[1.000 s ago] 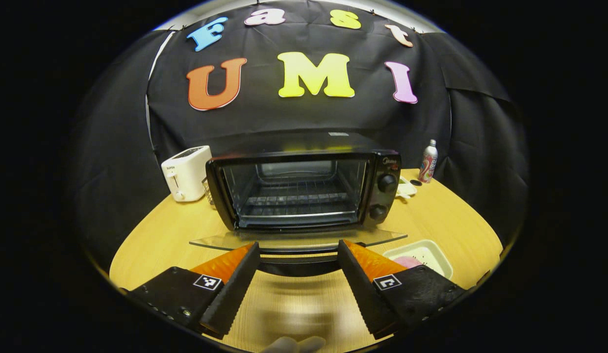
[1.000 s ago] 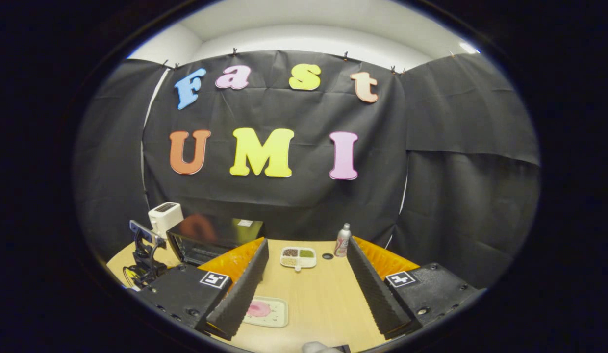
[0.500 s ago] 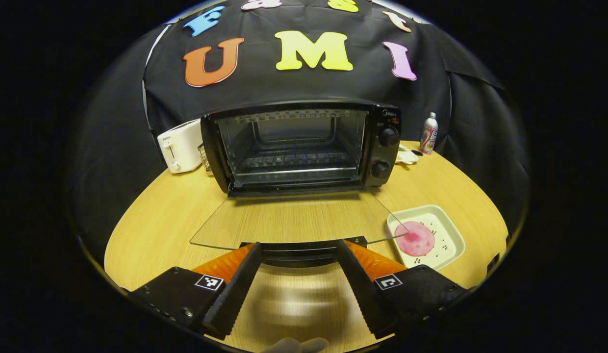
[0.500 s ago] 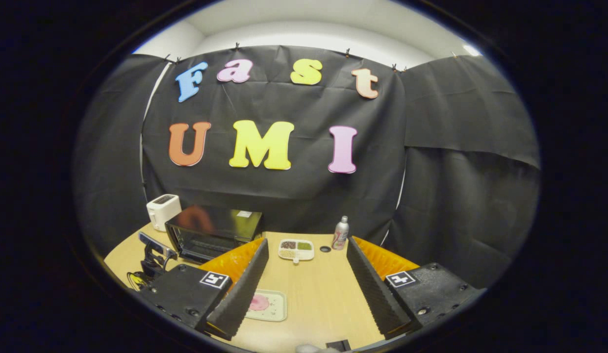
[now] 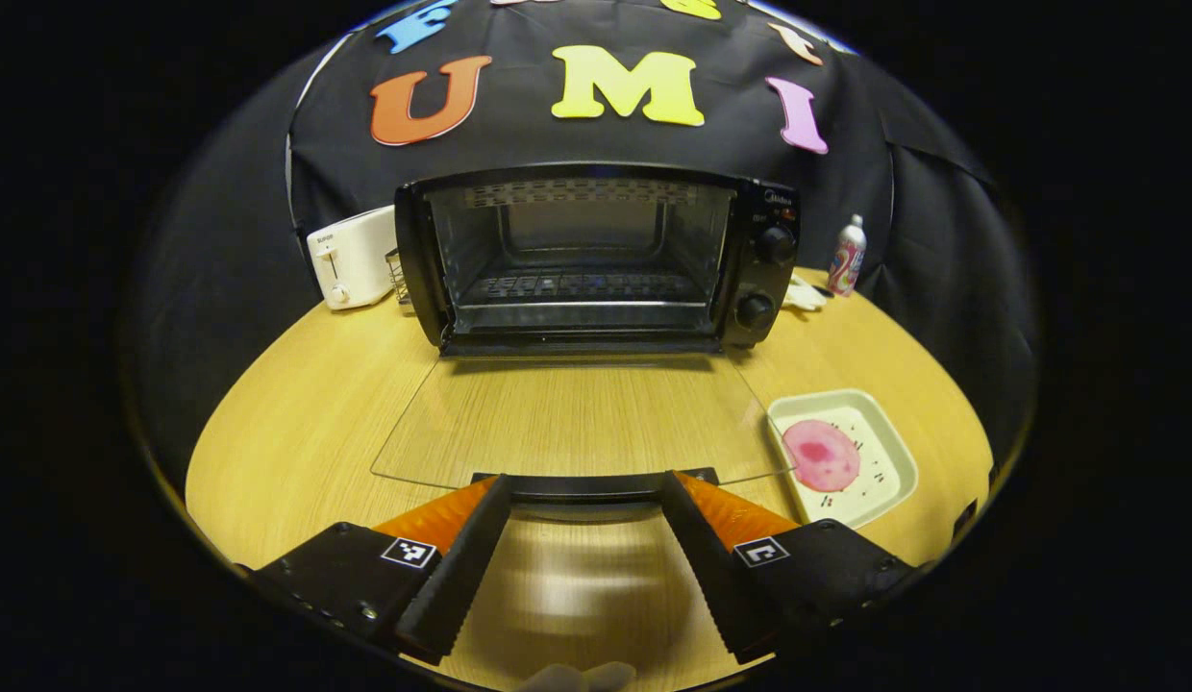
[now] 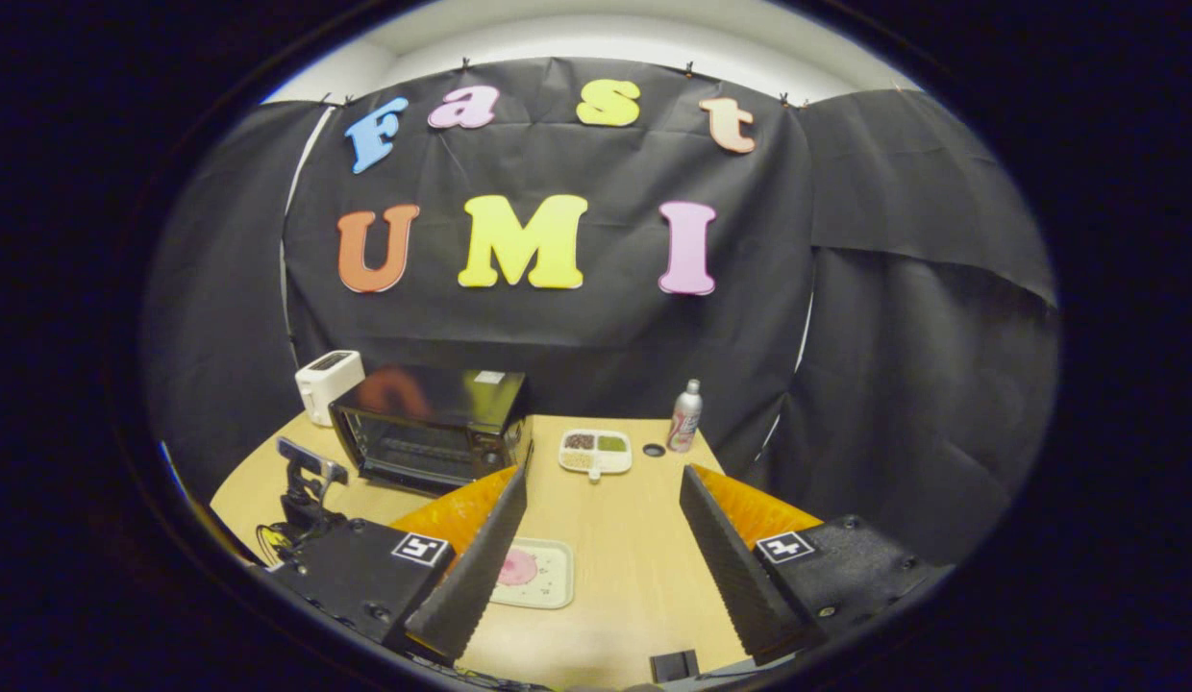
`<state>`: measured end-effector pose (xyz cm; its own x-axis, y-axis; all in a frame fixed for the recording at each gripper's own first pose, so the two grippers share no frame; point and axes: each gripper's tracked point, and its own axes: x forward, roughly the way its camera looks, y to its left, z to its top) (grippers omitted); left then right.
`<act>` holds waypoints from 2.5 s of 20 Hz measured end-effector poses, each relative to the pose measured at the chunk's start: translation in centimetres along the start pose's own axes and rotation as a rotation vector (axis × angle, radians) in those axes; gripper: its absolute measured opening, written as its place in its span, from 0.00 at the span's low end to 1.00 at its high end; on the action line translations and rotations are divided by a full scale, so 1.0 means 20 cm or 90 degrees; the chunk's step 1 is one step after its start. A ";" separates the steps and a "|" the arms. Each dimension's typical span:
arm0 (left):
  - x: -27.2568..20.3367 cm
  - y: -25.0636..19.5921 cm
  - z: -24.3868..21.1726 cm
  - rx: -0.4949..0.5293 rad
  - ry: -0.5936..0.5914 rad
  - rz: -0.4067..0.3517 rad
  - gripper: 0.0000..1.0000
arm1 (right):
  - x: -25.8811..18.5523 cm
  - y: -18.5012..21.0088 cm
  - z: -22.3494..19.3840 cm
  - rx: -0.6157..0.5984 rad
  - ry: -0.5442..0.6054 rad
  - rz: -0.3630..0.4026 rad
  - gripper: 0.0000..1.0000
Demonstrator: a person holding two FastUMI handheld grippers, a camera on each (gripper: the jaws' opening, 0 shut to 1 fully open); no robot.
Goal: Open the electric oven with the left hand, put the food in, and close the electric oven.
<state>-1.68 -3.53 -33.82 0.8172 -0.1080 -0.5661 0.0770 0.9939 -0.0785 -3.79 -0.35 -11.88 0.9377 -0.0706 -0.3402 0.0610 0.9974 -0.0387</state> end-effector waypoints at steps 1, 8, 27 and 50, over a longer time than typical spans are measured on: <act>-0.02 0.02 0.02 -0.002 -0.005 0.004 0.96 | 0.04 0.00 -0.04 -0.002 0.014 0.003 0.97; -0.34 0.13 0.34 0.001 -0.103 0.046 0.96 | 0.43 0.06 -0.63 0.029 0.195 0.079 0.82; -1.00 0.07 0.76 -0.096 -0.216 0.211 0.96 | 0.93 0.16 -1.30 0.067 0.540 0.143 0.16; -0.94 0.29 0.80 -0.079 -0.226 0.105 0.96 | 0.87 0.19 -1.22 0.383 0.595 0.274 0.01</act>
<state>-7.43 4.53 -10.51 0.9608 0.0871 -0.2632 -0.1225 0.9851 -0.1211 4.44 1.80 -40.81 0.3230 0.5360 -0.7800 0.1877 0.7715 0.6079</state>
